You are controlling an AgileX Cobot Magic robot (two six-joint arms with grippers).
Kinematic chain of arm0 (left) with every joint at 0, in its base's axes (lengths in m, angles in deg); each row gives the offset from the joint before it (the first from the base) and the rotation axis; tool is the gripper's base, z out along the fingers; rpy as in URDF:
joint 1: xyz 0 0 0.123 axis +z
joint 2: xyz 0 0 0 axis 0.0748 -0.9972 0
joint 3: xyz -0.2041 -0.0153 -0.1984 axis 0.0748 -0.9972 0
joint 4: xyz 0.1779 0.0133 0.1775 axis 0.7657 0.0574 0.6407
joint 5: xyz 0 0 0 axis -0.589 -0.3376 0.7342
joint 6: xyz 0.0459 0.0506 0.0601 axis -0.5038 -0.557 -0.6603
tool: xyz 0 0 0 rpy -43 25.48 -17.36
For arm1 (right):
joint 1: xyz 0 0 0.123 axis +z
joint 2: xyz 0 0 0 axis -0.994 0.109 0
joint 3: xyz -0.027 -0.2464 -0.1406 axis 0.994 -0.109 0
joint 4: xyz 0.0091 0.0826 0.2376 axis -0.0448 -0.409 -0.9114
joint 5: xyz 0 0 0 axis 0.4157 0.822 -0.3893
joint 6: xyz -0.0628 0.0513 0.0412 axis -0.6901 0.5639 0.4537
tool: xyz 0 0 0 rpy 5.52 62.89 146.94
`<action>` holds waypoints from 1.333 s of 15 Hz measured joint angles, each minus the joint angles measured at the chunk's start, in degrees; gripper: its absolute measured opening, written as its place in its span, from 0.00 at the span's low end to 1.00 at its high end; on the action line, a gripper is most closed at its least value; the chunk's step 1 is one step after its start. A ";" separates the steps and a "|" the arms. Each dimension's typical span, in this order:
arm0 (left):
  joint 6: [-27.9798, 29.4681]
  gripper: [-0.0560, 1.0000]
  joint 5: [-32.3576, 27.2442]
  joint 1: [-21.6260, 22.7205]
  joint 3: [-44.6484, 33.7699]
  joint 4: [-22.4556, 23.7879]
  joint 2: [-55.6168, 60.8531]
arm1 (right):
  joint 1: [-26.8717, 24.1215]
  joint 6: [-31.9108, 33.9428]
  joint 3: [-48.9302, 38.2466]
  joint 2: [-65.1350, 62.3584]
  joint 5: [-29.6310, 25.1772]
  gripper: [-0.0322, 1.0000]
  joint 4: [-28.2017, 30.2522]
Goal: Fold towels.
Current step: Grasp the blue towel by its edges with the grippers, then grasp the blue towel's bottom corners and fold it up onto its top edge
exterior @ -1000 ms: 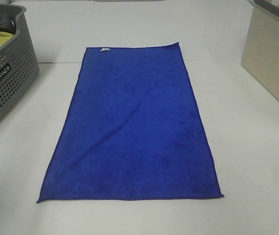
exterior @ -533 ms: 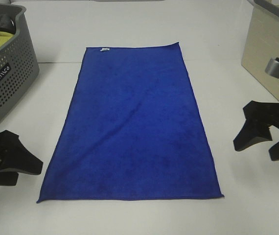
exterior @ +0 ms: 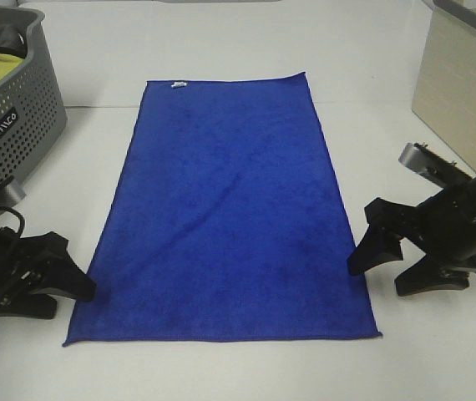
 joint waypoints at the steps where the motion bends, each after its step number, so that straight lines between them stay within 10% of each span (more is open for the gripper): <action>1: -0.06 0.66 0.11 -0.92 0.34 -0.40 -0.34 | 0.74 -0.29 0.00 0.63 0.23 0.70 -0.23; 6: 1.49 0.60 0.23 -7.39 4.35 -3.09 -3.78 | 8.42 -0.86 0.92 4.30 4.35 0.59 -5.96; 11: 1.72 0.08 2.52 -8.71 5.10 -2.06 -4.98 | 8.42 -0.86 1.09 5.50 8.19 0.03 -5.50; 20: 10.37 0.05 2.18 -8.71 -4.87 6.47 12.55 | 8.42 2.41 -10.20 -10.94 3.21 0.03 -2.81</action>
